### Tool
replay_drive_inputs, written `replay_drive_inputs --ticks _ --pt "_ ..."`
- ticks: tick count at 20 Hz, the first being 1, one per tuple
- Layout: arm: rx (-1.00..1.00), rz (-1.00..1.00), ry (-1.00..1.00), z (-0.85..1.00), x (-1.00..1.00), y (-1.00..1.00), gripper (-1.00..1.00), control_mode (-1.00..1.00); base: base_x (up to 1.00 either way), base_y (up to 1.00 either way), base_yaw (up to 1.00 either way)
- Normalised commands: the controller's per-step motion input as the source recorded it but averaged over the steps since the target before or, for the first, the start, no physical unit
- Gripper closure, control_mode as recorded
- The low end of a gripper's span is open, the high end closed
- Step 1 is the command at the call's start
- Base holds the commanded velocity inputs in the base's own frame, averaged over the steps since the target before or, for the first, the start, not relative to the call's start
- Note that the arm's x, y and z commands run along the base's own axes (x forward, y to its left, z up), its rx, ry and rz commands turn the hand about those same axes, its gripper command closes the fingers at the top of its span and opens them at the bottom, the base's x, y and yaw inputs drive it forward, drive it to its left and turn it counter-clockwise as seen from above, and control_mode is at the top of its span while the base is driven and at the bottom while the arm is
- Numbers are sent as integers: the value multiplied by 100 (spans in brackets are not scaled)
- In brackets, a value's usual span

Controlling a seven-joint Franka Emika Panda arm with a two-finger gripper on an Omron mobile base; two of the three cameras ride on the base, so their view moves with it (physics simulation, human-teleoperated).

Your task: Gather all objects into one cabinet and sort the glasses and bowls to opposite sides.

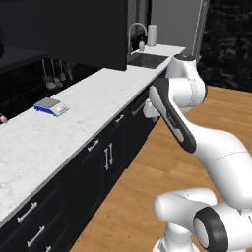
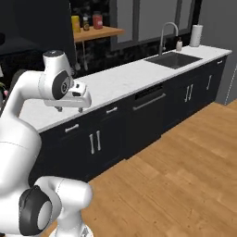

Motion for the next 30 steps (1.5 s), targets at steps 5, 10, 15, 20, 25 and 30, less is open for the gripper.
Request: replay_drive_inputs --ticks 5,10,15,20,25,30 --pt "0 0 0 0 0 0 -100 100 -37 -6 -39" --pt "0 0 0 0 0 0 -100 100 -2 -18 -44" --pt "0 0 0 0 0 0 -100 100 31 -44 -43" --pt "0 0 0 0 0 0 -100 100 48 -51 -34" --pt "0 0 0 0 0 0 -100 100 89 -48 -27" --pt "0 0 0 0 0 0 -100 100 100 -34 -23"
